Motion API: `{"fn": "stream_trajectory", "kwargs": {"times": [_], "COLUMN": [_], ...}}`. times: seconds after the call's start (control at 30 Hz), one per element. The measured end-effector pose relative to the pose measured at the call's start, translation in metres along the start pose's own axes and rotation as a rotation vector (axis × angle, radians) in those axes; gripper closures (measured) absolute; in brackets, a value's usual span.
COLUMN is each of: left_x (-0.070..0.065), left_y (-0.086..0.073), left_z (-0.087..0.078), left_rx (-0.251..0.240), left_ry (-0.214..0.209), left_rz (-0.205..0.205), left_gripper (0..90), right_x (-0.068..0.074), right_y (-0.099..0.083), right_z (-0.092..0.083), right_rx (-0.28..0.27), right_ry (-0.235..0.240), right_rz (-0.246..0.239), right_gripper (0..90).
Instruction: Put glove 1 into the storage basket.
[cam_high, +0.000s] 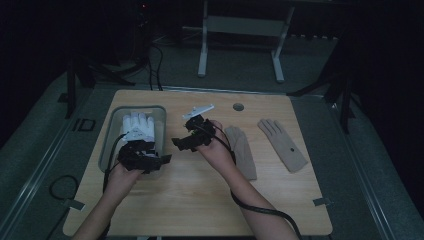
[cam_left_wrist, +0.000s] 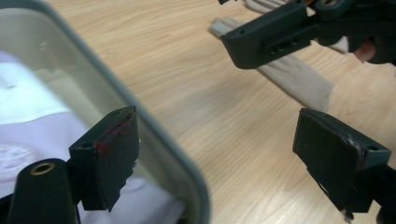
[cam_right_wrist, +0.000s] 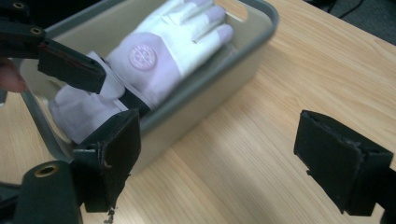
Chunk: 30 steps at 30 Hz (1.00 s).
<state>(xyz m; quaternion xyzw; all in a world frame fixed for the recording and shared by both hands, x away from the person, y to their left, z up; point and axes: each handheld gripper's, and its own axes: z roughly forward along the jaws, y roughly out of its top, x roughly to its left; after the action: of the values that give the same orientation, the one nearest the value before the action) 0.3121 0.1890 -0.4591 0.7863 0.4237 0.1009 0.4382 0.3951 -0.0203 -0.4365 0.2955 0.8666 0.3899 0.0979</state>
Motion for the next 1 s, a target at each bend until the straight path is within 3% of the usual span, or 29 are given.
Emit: {"fn": "stream_trajectory", "kwargs": {"times": [0.13, 0.53, 0.77, 0.87, 1.0], "left_x": [-0.012, -0.048, -0.062, -0.067, -0.070], "left_y": [0.002, 0.005, 0.000, -0.005, -0.012], "left_z": [0.007, 0.034, 0.050, 0.056, 0.060], "left_rx": [-0.003, -0.010, -0.042, -0.050, -0.073], "left_ry": [-0.023, -0.127, -0.190, -0.206, -0.197], "left_rz": [0.036, 0.088, 0.117, 0.129, 0.135], "left_gripper": [14.9, 14.9, 14.9, 14.9, 14.9], "right_x": [-0.008, -0.035, -0.046, -0.048, -0.051], "right_y": [-0.011, -0.052, -0.077, -0.086, -0.101], "right_z": [-0.010, -0.040, -0.054, -0.059, -0.064], "right_rx": [-0.006, -0.022, -0.045, -0.052, -0.056], "right_ry": [-0.018, -0.083, -0.106, -0.108, -0.103], "right_rz": [0.002, 0.022, 0.045, 0.040, 0.024], "right_gripper": [14.6, 14.6, 14.6, 14.6, 14.3]}}
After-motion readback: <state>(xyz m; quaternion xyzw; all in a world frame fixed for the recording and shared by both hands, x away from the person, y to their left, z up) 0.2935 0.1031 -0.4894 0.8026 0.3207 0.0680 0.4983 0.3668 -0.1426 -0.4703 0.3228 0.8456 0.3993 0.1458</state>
